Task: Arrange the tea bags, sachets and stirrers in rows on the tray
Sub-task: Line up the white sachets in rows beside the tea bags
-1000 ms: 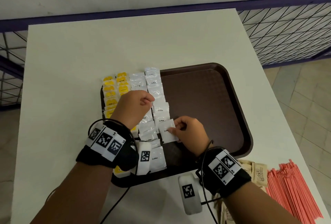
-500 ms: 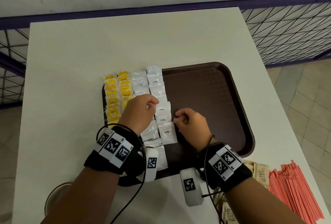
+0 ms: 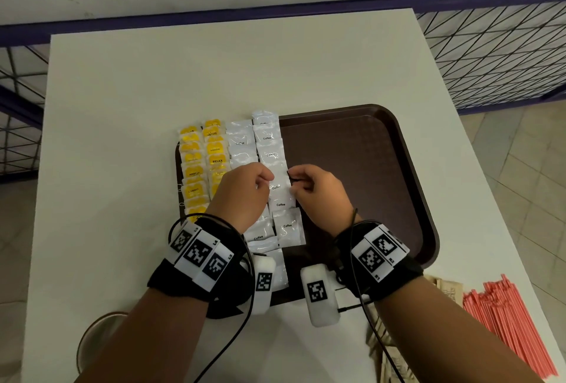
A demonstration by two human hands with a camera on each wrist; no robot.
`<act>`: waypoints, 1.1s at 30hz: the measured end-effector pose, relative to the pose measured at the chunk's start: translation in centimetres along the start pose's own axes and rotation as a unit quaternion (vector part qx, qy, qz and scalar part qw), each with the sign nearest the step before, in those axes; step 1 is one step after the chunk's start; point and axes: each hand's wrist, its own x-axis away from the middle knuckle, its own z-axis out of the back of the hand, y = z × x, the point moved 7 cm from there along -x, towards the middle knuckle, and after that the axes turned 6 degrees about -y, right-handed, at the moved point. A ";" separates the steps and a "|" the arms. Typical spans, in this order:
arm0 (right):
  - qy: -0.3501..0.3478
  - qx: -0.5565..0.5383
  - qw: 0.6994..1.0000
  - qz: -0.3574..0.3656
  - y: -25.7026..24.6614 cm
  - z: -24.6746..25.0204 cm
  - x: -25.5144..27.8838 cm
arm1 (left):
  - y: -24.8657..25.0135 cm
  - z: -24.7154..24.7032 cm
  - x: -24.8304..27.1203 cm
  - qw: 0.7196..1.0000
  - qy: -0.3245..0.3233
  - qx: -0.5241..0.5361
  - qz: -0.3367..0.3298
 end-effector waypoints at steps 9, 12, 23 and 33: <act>0.004 -0.031 0.999 -0.031 1.5 1.0 1.8 | 0.0 0.0 0.9 0.999 -0.010 0.031 0.017; -0.016 -0.019 0.998 -0.050 2.5 0.3 3.1 | -0.1 -0.4 1.5 0.999 -0.013 0.036 0.017; 0.024 -0.014 1.000 0.000 1.2 -0.1 3.3 | 0.4 -1.1 1.2 0.999 0.004 -0.045 -0.004; 0.034 0.006 0.999 -0.008 1.0 0.6 3.4 | 0.0 -0.7 1.0 1.000 0.001 -0.022 -0.002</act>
